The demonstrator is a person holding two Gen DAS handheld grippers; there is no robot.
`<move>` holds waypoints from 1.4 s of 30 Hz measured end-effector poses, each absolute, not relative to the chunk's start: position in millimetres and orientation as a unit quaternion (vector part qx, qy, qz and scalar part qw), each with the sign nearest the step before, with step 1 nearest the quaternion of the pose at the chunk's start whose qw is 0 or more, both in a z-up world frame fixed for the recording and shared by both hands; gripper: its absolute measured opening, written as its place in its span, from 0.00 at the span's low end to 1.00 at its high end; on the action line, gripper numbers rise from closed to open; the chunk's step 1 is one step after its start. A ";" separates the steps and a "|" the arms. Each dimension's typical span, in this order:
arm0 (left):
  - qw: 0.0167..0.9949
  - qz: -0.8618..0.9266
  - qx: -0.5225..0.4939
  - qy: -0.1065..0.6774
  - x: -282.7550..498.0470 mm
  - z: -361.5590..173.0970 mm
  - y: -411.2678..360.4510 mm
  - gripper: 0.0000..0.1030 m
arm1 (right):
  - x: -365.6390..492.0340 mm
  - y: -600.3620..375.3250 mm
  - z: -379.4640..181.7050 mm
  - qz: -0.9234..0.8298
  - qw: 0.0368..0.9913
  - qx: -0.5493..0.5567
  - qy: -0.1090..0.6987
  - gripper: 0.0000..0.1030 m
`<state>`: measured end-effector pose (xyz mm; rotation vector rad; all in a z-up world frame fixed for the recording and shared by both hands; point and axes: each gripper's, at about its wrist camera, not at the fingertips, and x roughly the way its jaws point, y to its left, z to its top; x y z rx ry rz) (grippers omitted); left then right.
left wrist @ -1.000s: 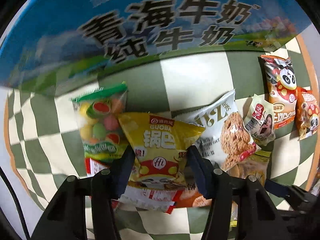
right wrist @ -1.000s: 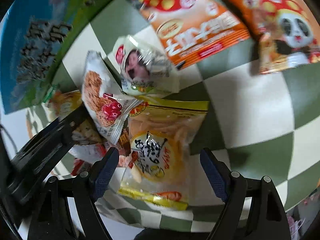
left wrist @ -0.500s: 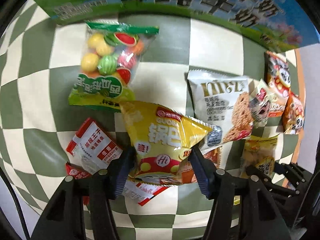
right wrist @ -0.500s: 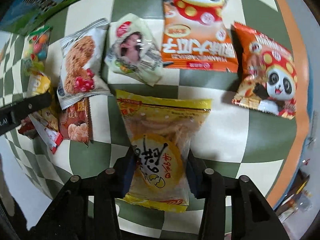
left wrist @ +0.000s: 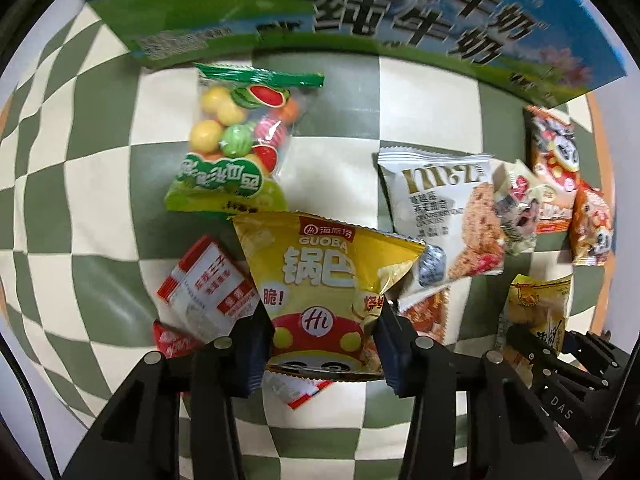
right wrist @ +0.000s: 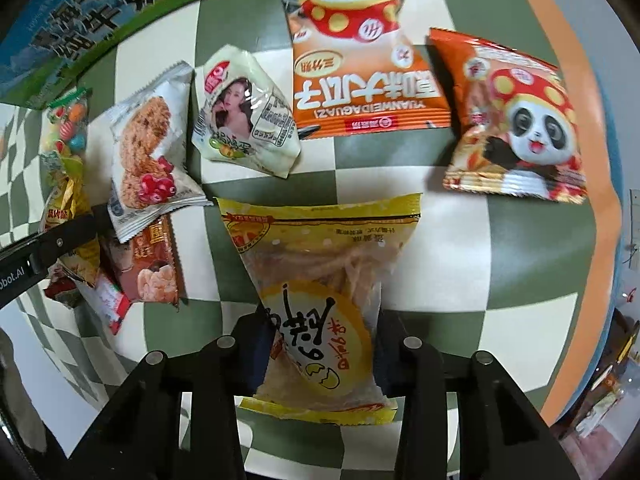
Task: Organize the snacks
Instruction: 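Carry both bags into the cardboard box and open both tools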
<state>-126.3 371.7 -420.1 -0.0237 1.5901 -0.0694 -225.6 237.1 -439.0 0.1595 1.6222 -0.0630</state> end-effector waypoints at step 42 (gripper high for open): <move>0.686 -0.018 -0.090 0.722 86.8 -355.4 447.8 0.44 | 40.5 295.5 -307.8 0.057 0.773 0.109 0.623 0.42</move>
